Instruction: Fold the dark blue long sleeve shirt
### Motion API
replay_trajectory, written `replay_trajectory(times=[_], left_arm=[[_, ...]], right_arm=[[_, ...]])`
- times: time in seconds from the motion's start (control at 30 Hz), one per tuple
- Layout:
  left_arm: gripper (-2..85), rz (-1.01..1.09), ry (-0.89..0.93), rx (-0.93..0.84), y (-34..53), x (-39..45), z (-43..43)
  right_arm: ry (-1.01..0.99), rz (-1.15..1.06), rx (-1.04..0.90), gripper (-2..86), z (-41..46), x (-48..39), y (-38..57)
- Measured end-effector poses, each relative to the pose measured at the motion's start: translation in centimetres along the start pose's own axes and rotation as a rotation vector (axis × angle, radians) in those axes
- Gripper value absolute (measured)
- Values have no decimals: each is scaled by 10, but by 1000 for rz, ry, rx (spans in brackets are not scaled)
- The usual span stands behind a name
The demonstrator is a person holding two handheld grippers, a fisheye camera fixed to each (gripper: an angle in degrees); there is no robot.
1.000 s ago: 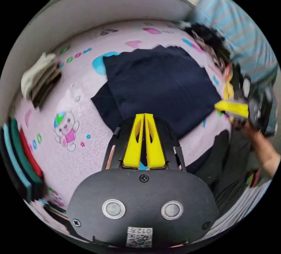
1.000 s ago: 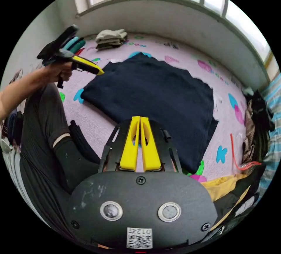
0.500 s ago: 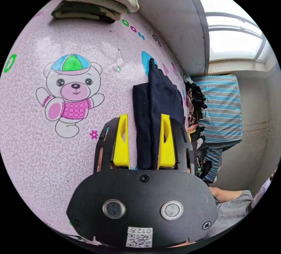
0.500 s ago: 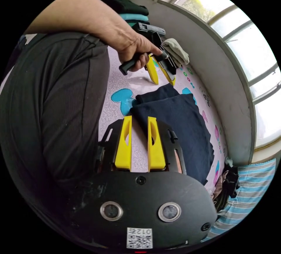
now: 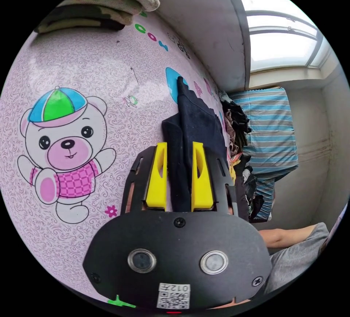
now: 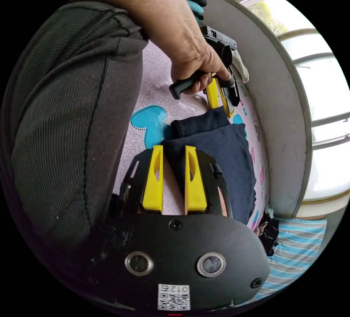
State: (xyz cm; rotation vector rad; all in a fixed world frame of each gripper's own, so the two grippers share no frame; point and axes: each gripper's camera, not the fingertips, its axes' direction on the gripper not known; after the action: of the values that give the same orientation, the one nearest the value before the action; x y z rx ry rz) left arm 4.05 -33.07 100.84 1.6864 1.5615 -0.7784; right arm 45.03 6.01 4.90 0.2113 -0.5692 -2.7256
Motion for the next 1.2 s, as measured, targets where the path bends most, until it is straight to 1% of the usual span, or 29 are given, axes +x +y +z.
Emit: replay_trajectory(times=[0.13,0.2,0.27,0.37,0.47,0.6,0.83,0.97,1.2], left_arm=[[39,-4,-25,-19,-3,-10,-4],[31,19,-24,-18,-5,-9,-10],[25,38,-1,-10,-6,-7,-18],[19,23,81,10,-5,-10,-34],[15,-31,145,34,1,-16,-52],[14,-72,135,79,16,-11,-83],[15,-116,69,111,44,8,-131],[16,-117,56,128,51,27,-130],[16,-89,89,184,55,90,-84]], right_arm=[[67,5,-28,33,5,-11,-1],[43,43,-31,13,4,-5,1],[-33,131,-30,1,0,13,5],[-95,226,-3,-4,-7,35,17],[-106,252,44,-6,-17,42,29],[-120,273,103,-7,-28,41,39],[-231,413,242,-7,-41,49,85],[-282,496,292,-7,-30,60,127],[-314,626,359,-6,0,93,214]])
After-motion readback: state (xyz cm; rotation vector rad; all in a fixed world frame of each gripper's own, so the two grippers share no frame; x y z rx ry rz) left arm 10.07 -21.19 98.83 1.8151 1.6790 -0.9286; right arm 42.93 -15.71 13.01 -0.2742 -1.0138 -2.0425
